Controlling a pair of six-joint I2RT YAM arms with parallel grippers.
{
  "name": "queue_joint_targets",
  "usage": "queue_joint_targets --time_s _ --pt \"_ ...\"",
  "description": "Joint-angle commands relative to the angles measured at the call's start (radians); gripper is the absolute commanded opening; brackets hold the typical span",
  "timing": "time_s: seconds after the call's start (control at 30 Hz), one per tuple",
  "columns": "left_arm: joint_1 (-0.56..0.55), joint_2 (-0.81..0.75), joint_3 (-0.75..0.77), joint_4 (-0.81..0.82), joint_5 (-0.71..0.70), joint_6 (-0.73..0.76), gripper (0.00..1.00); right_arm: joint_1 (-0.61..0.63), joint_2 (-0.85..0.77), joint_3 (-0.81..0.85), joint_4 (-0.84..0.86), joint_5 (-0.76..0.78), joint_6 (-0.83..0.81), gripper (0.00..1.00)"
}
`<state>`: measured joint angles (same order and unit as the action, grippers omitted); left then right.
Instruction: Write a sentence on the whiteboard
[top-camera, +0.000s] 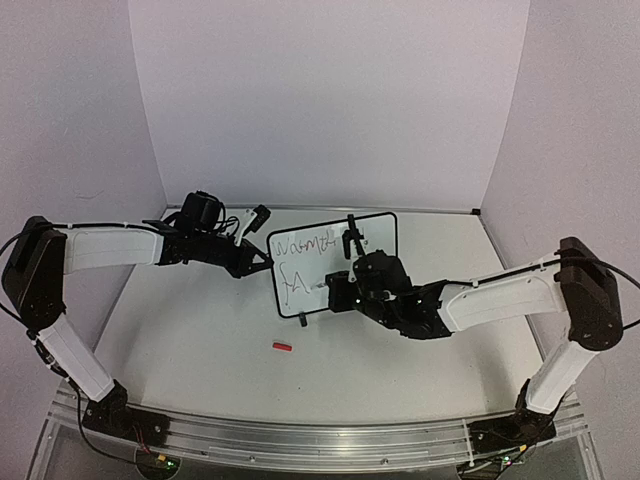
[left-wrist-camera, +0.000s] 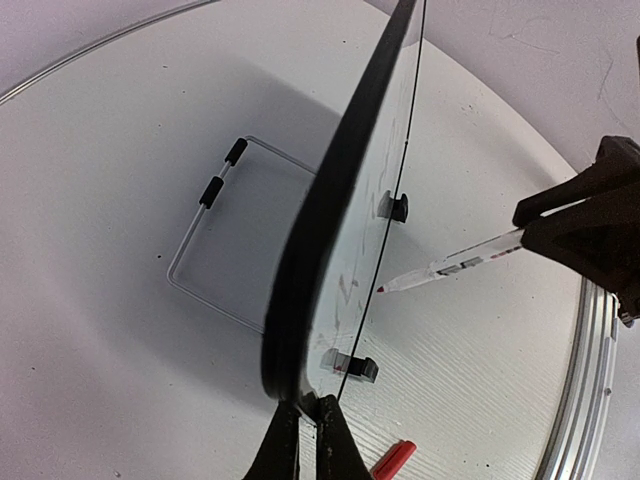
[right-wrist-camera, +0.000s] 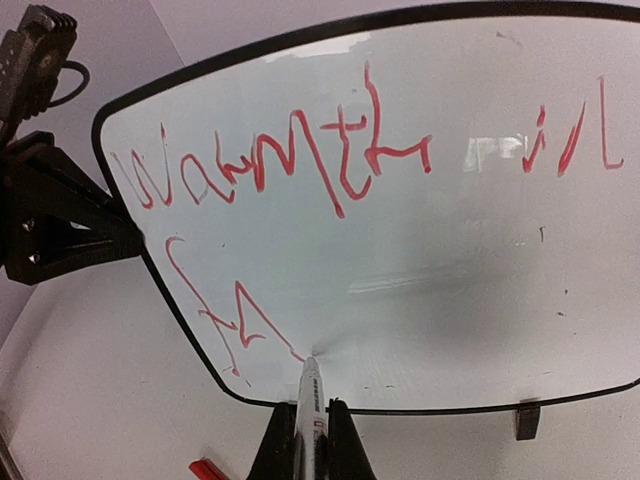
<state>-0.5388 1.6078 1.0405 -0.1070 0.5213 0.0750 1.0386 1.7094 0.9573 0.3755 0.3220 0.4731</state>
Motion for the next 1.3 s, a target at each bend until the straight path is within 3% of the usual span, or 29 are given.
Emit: queue_joint_targets --time_s 0.0,1.27 --pt "-0.002 0.009 0.019 -0.043 -0.05 0.037 0.0 -0.003 -0.098 0.006 0.004 0.033 -0.02 0.0" --pt "-0.003 0.018 0.022 -0.045 -0.05 0.037 0.0 -0.006 0.027 0.096 -0.01 0.059 -0.048 0.0"
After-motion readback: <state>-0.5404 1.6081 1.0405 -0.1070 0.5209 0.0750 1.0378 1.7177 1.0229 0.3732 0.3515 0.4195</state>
